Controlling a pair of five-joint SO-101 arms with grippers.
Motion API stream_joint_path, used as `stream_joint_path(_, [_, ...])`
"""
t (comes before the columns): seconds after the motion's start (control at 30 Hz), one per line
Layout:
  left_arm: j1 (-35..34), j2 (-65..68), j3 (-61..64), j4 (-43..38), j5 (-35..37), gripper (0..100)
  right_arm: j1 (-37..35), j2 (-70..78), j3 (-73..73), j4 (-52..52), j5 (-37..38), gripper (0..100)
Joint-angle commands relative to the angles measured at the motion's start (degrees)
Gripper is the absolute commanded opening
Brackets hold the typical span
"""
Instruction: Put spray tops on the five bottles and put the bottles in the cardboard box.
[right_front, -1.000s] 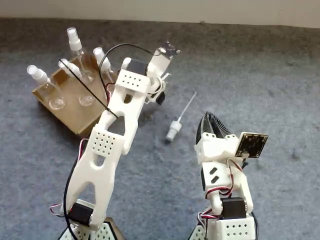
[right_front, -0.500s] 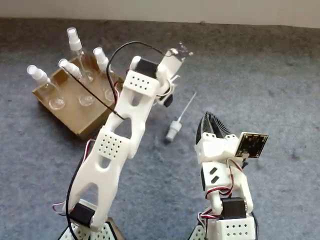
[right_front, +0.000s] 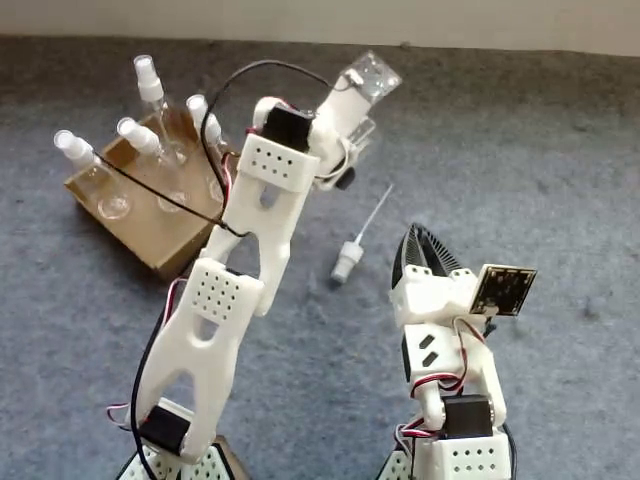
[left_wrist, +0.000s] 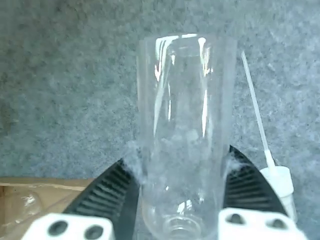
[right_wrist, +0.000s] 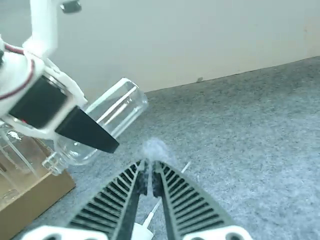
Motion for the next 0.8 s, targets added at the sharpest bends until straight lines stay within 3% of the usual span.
stream_joint_path(0.0, [0.84,-9.19,-2.42,0.53,0.0,7,-1.54,-0.31,10.15,-1.54,-0.18,1.5])
stream_joint_path(0.13, [0.92,-12.97,0.04,0.53,0.09,7,-1.54,-0.31,10.15,-1.54,-0.18,1.5])
stream_joint_path(0.77, [0.92,-48.75,48.84,0.35,-0.44,8,-1.54,-0.31,10.15,-1.45,-0.18,1.5])
